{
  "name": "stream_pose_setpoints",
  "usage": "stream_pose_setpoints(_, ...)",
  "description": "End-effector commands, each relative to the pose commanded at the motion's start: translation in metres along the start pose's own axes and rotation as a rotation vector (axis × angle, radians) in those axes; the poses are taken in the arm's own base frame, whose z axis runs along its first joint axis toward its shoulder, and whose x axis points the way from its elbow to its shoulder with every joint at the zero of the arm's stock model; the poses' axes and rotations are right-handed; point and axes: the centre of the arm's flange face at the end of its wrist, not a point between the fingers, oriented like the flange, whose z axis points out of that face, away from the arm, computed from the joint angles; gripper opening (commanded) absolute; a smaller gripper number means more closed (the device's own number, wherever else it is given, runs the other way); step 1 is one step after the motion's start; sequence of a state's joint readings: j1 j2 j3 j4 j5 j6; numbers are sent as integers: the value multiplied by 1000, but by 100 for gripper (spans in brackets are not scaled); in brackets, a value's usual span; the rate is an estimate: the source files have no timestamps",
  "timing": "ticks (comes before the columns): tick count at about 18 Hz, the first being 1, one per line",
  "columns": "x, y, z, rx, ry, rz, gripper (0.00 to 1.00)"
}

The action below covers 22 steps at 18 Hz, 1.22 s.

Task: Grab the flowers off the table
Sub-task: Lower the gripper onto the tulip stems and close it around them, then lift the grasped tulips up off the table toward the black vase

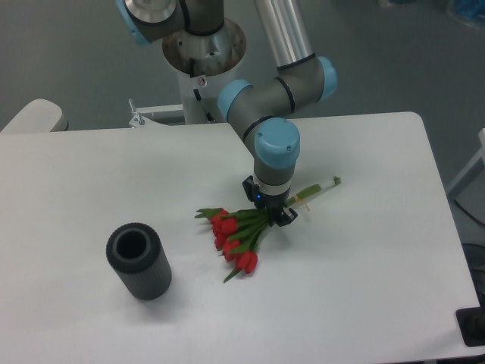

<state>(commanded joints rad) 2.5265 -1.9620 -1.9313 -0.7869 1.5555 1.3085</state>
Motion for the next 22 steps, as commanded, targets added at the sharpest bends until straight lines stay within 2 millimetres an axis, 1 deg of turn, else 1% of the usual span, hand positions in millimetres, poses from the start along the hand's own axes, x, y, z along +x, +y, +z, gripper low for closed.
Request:
stream_pose_setpoints(2, -1, -1, -2, 3, -4, 2, 25)
stream_pose_setpoints(5, -4, -1, -5, 5, -11, 3, 25)
stream_pose_setpoints(8, -14, -7, -22, 19, -47, 9, 25)
stream_pose_setpoints(9, -19, -11, -31, 27, -62, 14, 25)
stream_pose_setpoints(11, -26, -31, -54, 46, -101, 42, 25)
stream_pose_setpoints(12, -29, -39, -63, 62, -117, 52, 25)
stream_pose_setpoints(16, -48, -56, -108, 182, -167, 96, 25)
stream_pose_setpoints(19, -62, -63, -145, 270, -187, 105, 25)
stream_pose_setpoints(22, -73, -72, -175, 386, -211, 113, 25)
